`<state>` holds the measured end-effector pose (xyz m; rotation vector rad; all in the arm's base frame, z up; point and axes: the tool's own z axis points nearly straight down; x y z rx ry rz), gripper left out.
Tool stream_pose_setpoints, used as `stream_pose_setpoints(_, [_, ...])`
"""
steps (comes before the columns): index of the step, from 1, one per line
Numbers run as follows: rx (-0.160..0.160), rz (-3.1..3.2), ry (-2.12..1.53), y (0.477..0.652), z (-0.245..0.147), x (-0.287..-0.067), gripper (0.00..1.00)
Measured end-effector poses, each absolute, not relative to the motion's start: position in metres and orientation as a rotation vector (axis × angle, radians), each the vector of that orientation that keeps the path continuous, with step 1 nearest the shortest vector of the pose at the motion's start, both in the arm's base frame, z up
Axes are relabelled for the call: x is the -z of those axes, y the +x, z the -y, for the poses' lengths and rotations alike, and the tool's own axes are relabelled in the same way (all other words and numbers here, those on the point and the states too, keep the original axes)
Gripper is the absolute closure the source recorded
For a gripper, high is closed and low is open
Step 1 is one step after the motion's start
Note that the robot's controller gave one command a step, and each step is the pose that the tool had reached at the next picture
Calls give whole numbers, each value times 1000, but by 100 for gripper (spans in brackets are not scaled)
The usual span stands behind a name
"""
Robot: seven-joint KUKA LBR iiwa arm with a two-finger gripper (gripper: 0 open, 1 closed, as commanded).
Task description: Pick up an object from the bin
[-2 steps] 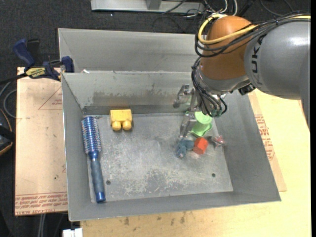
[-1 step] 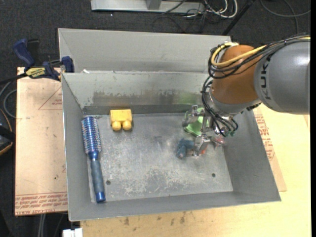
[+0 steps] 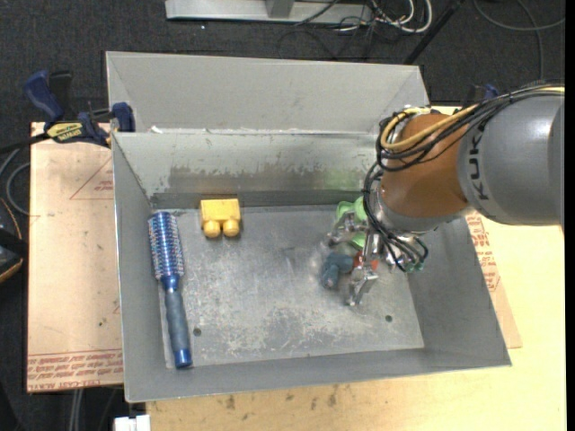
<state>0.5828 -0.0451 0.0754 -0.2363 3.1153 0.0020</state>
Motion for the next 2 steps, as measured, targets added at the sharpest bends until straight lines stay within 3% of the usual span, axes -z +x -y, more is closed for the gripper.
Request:
stream_pose_setpoints(1, [1, -3119, -239, 583, 46, -77, 100])
stream_pose_setpoints(2, [0, -3112, -326, 581, 23, -209, 100])
